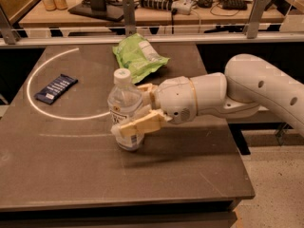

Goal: Knock blue plastic bottle over

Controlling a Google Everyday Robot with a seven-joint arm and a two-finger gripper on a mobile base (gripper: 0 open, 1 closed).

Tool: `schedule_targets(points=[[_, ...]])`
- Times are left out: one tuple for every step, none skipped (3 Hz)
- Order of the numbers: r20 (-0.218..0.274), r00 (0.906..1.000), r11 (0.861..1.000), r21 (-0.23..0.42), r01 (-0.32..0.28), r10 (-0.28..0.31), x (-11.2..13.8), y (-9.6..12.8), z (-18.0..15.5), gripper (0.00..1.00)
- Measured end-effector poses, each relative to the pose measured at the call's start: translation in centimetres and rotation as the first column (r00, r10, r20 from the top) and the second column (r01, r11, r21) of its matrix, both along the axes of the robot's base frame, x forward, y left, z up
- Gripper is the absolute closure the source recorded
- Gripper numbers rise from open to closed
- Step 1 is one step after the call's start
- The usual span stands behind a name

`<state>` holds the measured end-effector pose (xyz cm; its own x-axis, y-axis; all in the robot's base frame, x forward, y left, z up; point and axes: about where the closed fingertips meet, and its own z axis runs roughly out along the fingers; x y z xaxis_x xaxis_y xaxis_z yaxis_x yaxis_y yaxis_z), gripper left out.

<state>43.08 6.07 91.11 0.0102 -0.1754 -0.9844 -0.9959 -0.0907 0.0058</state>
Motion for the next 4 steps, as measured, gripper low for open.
schedule_targets(points=[[0.005, 0.9981, 0.998, 0.015, -0.062, 0.062, -0.5, 1.7, 0.2, 0.69], [0.154, 0.9877, 1.000, -0.018, -0.025, 0.028, 0.9, 1.5, 2.9, 0.93], [0.294, 0.9550, 0.994, -0.085, 0.065, -0.037, 3.0, -0.1, 6.3, 1.00], [0.394, 0.9182, 0.973, -0.194, 0.124, -0.038, 4.0, -1.4, 9.5, 1.00]])
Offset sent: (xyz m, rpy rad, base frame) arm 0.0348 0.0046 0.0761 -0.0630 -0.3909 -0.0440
